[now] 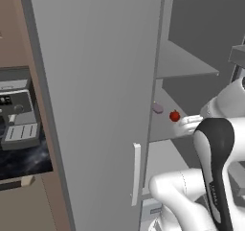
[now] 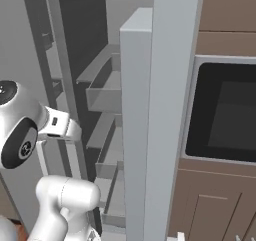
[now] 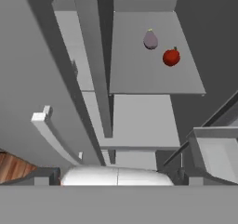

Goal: Take the bell pepper, eggplant, and eggplant from the freezer and place them in the bowl on the counter.

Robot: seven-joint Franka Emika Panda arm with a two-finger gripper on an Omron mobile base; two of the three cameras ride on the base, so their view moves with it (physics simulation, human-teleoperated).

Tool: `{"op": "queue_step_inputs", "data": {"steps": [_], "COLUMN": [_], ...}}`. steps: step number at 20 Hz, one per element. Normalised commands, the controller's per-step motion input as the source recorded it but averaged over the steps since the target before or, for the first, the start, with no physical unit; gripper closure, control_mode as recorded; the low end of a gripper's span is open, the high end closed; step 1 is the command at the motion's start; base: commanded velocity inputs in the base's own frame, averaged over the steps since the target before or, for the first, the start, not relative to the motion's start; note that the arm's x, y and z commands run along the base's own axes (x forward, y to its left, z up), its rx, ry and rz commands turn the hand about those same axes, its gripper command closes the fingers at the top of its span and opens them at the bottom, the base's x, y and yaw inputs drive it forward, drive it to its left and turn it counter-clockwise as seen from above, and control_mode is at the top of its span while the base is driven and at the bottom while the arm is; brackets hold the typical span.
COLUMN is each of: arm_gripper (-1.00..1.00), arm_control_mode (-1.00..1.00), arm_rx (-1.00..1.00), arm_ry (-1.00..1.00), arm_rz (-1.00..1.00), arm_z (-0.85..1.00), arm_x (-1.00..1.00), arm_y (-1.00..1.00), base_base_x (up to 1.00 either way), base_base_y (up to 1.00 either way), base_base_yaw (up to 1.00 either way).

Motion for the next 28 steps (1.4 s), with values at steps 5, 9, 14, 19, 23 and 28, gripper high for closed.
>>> {"op": "queue_step_inputs", "data": {"steps": [5,9,14,19,23,28], "arm_gripper": [-1.00,-1.00,-1.00,-1.00,-1.00,-1.00], "arm_control_mode": [-1.00,-1.00,-1.00,-1.00,-1.00,-1.00], "arm_rx": [-0.02,-0.06,-0.05,-0.01,-0.01,-0.03], "arm_ry": [0.03,0.01,0.01,0.00,0.00,0.00], "arm_rz": [0.00,0.00,0.00,0.00,0.00,0.00], "arm_z": [-0.25,-0.12,-0.06,-0.15,-0.24,-0.27], "arm_x": [0.64,0.58,0.48,0.39,0.39,0.38], "arm_y": [-0.10,-0.14,-0.20,-0.34,-0.31,-0.24], "base_base_x": [0.00,0.00,0.00,0.00,0.00,0.00], "base_base_y": [0.00,0.00,0.00,0.00,0.00,0.00], "base_base_yaw": [0.00,0.00,0.00,0.00,0.00,0.00]}}
